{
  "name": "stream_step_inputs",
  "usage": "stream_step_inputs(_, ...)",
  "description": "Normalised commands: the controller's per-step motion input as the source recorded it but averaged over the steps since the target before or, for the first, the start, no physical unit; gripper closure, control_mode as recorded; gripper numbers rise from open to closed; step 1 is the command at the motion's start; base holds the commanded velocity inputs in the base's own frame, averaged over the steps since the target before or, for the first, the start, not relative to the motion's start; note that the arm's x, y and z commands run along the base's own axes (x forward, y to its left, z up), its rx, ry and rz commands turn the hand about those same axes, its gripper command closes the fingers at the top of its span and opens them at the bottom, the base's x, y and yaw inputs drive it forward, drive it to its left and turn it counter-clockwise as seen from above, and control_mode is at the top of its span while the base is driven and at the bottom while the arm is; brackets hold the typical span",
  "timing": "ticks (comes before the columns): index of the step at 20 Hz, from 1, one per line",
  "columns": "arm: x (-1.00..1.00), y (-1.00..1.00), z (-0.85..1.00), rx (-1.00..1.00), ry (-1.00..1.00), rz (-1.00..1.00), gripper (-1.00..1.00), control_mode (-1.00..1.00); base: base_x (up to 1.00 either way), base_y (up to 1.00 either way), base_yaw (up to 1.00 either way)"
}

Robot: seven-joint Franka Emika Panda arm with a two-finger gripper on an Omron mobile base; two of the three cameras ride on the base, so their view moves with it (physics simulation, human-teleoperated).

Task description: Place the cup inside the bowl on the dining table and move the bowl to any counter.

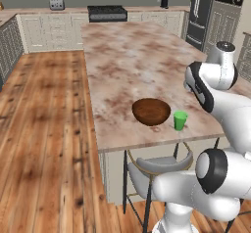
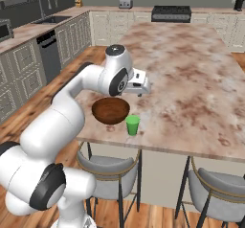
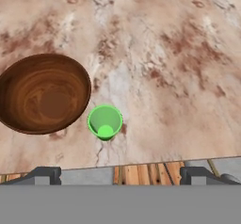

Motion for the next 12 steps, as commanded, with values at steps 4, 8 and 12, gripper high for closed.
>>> stream_step_inputs(4,0.0,0.0,-0.14,0.0,0.0,0.0,-1.0,-1.0,0.0,0.0,0.0)
stream_step_inputs(8,0.0,0.0,-0.23,0.0,0.0,0.0,-1.0,-1.0,0.0,0.0,0.0)
stream_step_inputs(12,0.0,0.0,-0.19,0.0,0.0,0.0,-1.0,-1.0,0.0,0.0,0.0)
